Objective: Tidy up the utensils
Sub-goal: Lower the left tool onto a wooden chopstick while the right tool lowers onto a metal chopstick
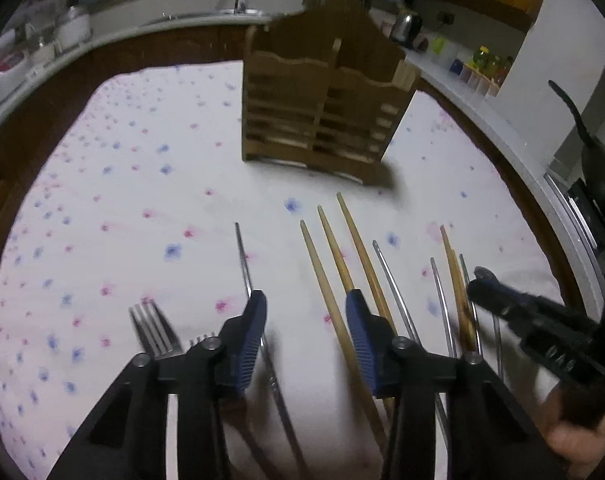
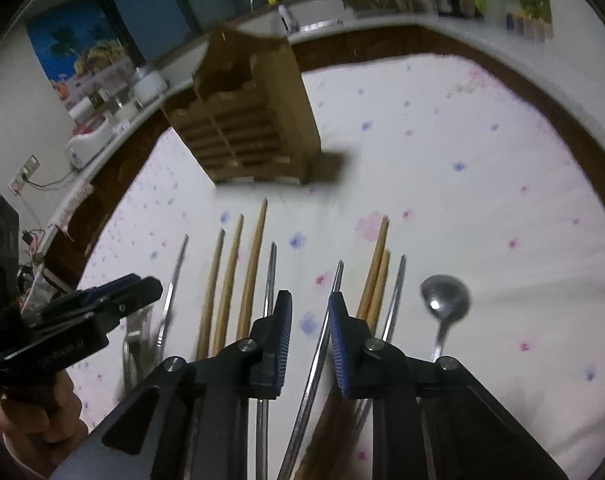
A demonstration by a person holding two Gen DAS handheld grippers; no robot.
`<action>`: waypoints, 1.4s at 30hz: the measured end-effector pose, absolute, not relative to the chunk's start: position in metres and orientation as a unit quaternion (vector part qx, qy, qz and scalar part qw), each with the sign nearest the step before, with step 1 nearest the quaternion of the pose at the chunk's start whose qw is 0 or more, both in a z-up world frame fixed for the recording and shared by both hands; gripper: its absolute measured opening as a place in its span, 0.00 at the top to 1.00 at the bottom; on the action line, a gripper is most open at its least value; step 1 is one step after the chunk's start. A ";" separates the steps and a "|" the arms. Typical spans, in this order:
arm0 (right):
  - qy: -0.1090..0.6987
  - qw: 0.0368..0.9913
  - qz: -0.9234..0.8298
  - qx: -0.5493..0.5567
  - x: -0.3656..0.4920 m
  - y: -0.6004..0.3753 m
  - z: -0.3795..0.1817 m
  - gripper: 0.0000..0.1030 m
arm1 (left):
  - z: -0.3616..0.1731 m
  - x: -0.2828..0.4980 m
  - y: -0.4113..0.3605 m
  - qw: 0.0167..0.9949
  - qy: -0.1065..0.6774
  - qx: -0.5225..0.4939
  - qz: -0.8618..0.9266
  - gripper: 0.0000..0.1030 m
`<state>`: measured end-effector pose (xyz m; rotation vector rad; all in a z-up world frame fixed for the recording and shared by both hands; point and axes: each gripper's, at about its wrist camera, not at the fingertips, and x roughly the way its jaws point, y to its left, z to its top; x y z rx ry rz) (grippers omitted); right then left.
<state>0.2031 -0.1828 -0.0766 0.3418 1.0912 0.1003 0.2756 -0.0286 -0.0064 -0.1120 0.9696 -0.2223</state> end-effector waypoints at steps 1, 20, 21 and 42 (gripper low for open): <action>0.524 0.835 0.045 0.162 0.205 -0.182 -0.082 0.85 | -0.008 0.281 -0.030 0.874 0.471 -0.052 -0.110 0.63; 0.558 0.817 0.047 0.139 0.214 -0.180 -0.101 0.86 | -0.050 0.323 -0.070 0.838 0.523 0.032 -0.153 0.89; 0.558 0.817 0.049 0.138 0.213 -0.180 -0.101 0.86 | -0.051 0.321 -0.071 0.836 0.524 0.039 -0.160 0.89; 0.546 0.824 0.043 0.146 0.212 -0.181 -0.102 0.88 | -0.058 0.342 -0.081 0.833 0.536 0.066 -0.124 0.87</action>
